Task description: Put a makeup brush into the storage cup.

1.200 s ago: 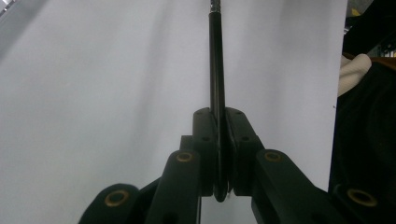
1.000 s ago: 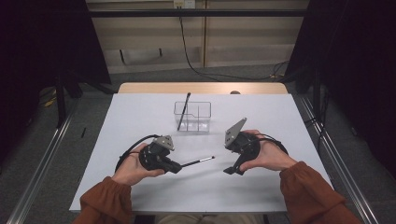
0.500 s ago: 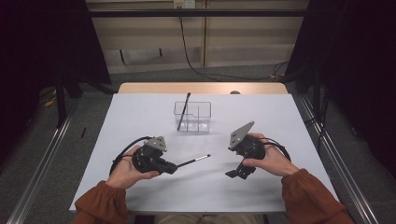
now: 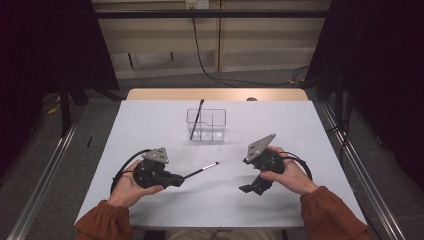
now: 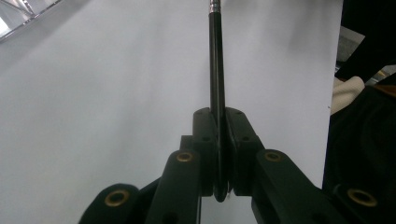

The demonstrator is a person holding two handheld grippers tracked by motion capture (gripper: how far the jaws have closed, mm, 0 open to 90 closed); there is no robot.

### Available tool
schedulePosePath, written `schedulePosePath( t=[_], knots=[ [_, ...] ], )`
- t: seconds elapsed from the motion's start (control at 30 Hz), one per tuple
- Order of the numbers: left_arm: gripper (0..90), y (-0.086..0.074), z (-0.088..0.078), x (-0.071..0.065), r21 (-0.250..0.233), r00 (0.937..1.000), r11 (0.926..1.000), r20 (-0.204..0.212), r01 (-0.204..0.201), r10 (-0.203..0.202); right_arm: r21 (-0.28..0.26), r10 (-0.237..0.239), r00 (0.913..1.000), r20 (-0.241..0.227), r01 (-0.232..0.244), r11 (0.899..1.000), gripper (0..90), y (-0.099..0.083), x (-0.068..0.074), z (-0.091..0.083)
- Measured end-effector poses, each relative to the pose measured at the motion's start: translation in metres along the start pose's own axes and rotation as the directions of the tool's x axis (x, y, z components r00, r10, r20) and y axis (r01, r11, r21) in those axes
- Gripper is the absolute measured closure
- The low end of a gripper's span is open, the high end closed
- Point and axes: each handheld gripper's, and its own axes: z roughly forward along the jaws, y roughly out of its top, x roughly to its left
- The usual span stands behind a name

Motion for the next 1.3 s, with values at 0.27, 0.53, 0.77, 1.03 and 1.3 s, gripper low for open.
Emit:
schedulePosePath(
  t=[0.27,0.53,0.77,1.03,1.3],
  knots=[
    [84.0,0.0,0.0,-0.004,-0.046,0.9998,0.9988,-0.01,-0.016,0.015,-0.042,0.023,0.9997,0.005,-0.023,0.999,4.5,-0.006,0.002,0.001],
    [84.0,-0.002,0.002,-0.006,-0.104,0.9996,0.9944,-0.02,-0.021,0.019,-0.093,0.056,0.9984,-0.007,-0.056,0.994,4.5,-0.011,0.001,-0.002],
    [84.0,-0.001,-0.001,-0.007,-0.144,0.9994,0.9892,-0.027,-0.027,0.023,-0.093,0.046,0.9988,-0.015,-0.048,0.995,5.9,-0.013,0.006,0.004],
    [84.0,-0.002,-0.001,-0.009,-0.208,0.9992,0.9778,-0.034,-0.029,0.022,-0.136,0.058,0.9983,-0.01,-0.059,0.989,5.9,-0.016,0.006,0.005],
    [84.0,-0.002,0.001,-0.01,-0.236,0.9988,0.9711,-0.043,-0.032,0.023,-0.158,0.068,0.9976,-0.014,-0.07,0.985,5.5,-0.015,0.007,0.006]
  ],
)
